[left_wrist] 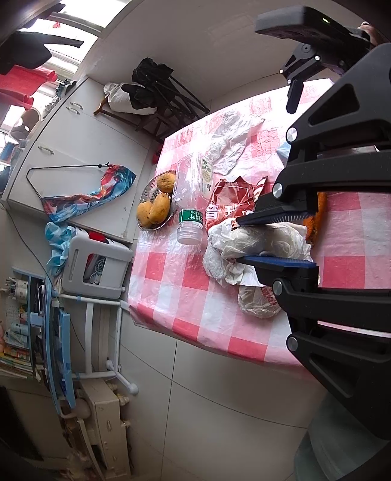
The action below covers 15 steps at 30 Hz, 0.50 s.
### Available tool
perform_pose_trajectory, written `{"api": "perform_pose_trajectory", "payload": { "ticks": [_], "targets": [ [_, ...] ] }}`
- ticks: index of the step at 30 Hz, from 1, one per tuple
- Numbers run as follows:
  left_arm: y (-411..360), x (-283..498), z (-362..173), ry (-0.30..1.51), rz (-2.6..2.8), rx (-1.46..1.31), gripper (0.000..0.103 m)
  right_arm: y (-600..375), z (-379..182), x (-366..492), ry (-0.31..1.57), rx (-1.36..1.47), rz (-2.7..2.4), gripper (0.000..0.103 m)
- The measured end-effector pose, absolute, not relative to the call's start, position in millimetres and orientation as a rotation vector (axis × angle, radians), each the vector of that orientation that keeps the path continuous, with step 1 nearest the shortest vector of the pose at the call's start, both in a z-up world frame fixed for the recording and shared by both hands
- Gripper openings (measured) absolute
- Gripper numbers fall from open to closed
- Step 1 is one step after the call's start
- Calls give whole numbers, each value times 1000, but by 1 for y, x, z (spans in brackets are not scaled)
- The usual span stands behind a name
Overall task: Collect trash
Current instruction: 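Carry the carton into the yellow bucket and open the right gripper while left carries tissue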
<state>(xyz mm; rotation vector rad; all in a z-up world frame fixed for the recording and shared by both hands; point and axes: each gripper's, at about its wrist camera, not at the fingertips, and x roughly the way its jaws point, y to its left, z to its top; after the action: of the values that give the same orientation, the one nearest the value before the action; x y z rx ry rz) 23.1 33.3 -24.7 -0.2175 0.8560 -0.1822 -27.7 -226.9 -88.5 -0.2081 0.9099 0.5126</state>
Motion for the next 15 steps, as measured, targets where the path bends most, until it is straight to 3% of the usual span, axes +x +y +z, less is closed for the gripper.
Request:
{"api": "perform_pose_trajectory", "payload": {
  "ticks": [4, 8, 15],
  "targets": [
    [34, 23, -25, 856, -183, -218, 18, -213, -114, -27, 963, -386, 446, 88],
    [34, 22, -25, 855, -181, -210, 18, -214, -129, -16, 1028, -363, 458, 59],
    [42, 17, -18, 825, -165, -227, 18, -230, -104, -24, 951, -220, 605, 59]
  ]
}}
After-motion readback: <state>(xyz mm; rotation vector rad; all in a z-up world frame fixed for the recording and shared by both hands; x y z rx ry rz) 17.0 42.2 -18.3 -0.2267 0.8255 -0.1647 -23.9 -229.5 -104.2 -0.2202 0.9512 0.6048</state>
